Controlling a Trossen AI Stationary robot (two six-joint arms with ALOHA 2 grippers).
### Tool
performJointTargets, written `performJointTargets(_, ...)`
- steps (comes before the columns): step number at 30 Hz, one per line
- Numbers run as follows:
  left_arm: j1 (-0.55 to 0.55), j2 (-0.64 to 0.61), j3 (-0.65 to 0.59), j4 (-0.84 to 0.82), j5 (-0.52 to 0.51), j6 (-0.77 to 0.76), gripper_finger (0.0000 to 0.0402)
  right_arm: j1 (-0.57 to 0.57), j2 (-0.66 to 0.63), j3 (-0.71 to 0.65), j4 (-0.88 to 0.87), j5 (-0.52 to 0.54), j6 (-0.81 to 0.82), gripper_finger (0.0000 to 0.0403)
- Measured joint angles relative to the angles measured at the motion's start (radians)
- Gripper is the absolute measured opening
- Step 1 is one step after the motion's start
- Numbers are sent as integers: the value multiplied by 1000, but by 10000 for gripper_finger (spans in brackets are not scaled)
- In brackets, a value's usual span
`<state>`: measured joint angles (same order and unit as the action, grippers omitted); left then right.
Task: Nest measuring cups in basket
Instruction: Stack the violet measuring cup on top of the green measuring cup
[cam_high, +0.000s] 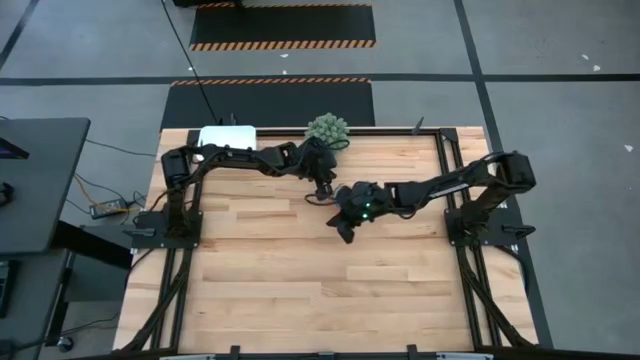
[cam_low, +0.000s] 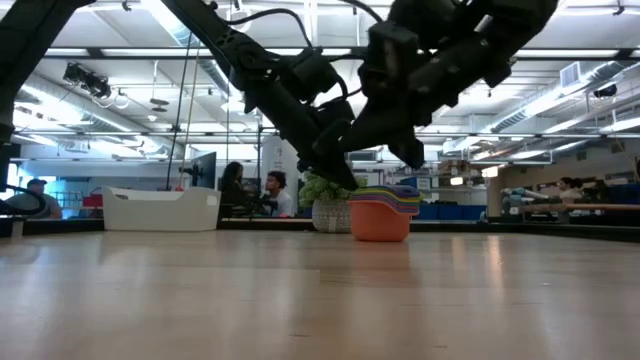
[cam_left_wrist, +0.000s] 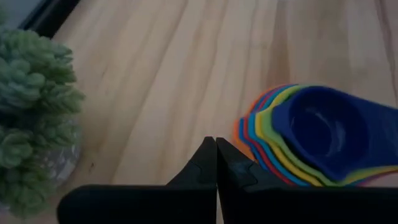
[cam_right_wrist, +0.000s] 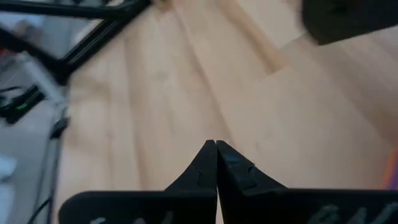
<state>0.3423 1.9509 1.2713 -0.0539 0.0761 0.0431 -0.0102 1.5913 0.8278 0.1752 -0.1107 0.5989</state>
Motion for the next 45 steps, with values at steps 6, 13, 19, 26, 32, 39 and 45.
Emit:
performJointTargets(6, -4, 0, 0, 1, 0, 5, 0, 36, 50, 132, -242, 156, -13, 0)
performJointTargets(13, -3, 0, 0, 0, -1, 6, 0, 61, 147, 340, -572, 263, -74, 0)
performJointTargets(19, -2, 0, 0, -3, -4, 2, 0, 61, 245, 446, -685, 247, -107, 0)
performJointTargets(26, 4, -1, 0, -4, -4, -12, 0, 67, 291, 483, -818, 253, -117, 0)
performJointTargets(32, 8, -2, 0, -7, -3, -11, 0, 85, 282, 484, -927, 308, -104, 0)
performJointTargets(39, 10, -2, 0, -9, -1, -6, 0, 85, 277, 484, -958, 319, -112, 0)
performJointTargets(45, 10, -2, 0, -9, 0, -6, 0, 85, 272, 484, -1028, 366, -133, 0)
